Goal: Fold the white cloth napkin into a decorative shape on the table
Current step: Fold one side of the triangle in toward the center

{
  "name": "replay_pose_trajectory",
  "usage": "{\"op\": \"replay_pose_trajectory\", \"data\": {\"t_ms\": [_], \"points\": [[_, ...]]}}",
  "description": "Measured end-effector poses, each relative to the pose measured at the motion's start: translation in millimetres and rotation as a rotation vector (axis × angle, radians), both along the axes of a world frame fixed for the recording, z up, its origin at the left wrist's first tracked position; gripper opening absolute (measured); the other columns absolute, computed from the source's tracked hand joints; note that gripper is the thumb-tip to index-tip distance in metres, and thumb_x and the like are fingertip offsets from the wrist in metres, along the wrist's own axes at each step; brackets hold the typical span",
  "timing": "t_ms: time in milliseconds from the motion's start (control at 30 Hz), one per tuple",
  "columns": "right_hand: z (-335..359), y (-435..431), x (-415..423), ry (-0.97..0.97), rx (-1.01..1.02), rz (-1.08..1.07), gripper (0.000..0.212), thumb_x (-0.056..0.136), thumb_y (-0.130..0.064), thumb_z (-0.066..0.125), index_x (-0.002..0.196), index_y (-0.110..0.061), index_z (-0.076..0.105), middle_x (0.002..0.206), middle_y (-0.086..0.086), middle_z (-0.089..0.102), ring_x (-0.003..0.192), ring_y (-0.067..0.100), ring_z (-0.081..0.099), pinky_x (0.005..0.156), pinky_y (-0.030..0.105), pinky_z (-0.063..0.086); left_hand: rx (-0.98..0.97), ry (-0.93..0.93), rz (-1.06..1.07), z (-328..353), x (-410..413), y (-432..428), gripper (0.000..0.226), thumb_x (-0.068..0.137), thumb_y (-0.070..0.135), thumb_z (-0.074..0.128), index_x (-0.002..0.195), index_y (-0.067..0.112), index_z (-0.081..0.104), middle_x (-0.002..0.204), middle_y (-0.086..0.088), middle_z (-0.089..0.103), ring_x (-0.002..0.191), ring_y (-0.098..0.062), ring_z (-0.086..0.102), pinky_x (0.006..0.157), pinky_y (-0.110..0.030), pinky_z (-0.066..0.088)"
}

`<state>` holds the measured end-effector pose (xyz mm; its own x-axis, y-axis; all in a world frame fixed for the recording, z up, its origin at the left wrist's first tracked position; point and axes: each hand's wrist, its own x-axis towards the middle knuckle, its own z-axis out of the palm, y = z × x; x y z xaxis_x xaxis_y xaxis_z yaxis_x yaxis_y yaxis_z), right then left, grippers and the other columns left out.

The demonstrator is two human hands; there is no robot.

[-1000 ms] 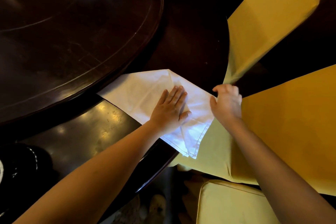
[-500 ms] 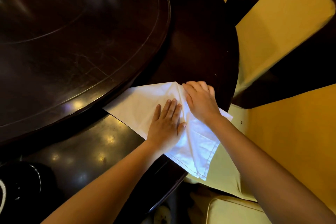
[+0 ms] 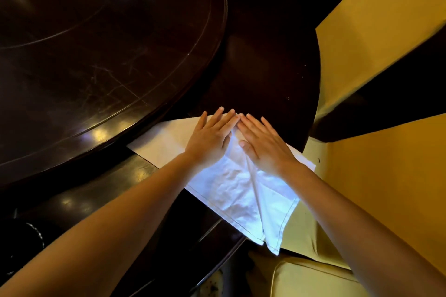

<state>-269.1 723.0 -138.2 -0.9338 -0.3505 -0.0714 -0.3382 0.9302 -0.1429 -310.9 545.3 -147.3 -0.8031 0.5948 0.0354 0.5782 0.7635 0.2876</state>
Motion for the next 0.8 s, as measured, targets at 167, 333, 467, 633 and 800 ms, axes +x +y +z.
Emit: {"op": "replay_pose_trajectory", "data": {"t_ms": [167, 333, 467, 633, 800], "points": [[0, 1, 36, -0.007, 0.001, -0.014, 0.069, 0.092, -0.05, -0.004, 0.146, -0.011, 0.015, 0.157, 0.006, 0.013, 0.143, 0.016, 0.002, 0.115, 0.037, -0.002, -0.015, 0.039, -0.021, -1, -2, 2, 0.057, 0.089, 0.036, 0.011, 0.141, 0.023, 0.03, 0.151, 0.002, 0.031, 0.141, -0.022, 0.021, 0.114, -0.05, 0.011], [-1, -1, 111, -0.03, 0.024, 0.097, 0.062, 0.095, -0.046, 0.016, 0.147, -0.013, 0.011, 0.157, 0.005, 0.009, 0.145, 0.021, 0.003, 0.116, 0.041, 0.005, -0.032, 0.021, -0.003, 0, -2, 4, 0.061, 0.087, 0.039, 0.005, 0.143, 0.027, 0.025, 0.153, 0.005, 0.025, 0.143, -0.019, 0.015, 0.115, -0.047, 0.006], [-5, -3, 164, -0.031, -0.226, 0.123, 0.055, 0.096, -0.038, 0.028, 0.146, -0.015, 0.021, 0.156, 0.0, 0.019, 0.145, 0.017, 0.013, 0.118, 0.037, 0.009, -0.045, 0.018, 0.005, -2, -1, 5, 0.062, 0.086, 0.04, 0.002, 0.144, 0.029, 0.021, 0.154, 0.006, 0.021, 0.143, -0.017, 0.011, 0.115, -0.046, 0.003], [-11, -1, 179, 0.041, -0.934, -0.77, 0.036, 0.087, -0.051, 0.046, 0.115, -0.028, 0.048, 0.119, -0.006, 0.055, 0.112, 0.012, 0.05, 0.09, 0.013, 0.041, -0.137, 0.012, 0.02, 3, 3, 9, 0.049, 0.097, 0.033, 0.015, 0.145, 0.026, 0.016, 0.156, 0.002, 0.013, 0.144, -0.019, 0.003, 0.116, -0.045, 0.0], [-12, -6, 162, -0.476, -1.451, -1.124, 0.027, 0.082, -0.032, 0.062, 0.104, -0.016, 0.06, 0.103, -0.004, 0.068, 0.095, 0.009, 0.063, 0.075, 0.018, 0.049, -0.133, 0.078, -0.115, 10, 19, 19, 0.059, 0.09, 0.042, 0.007, 0.144, 0.023, 0.02, 0.155, -0.002, 0.017, 0.144, -0.024, 0.01, 0.115, -0.046, 0.007]]}}
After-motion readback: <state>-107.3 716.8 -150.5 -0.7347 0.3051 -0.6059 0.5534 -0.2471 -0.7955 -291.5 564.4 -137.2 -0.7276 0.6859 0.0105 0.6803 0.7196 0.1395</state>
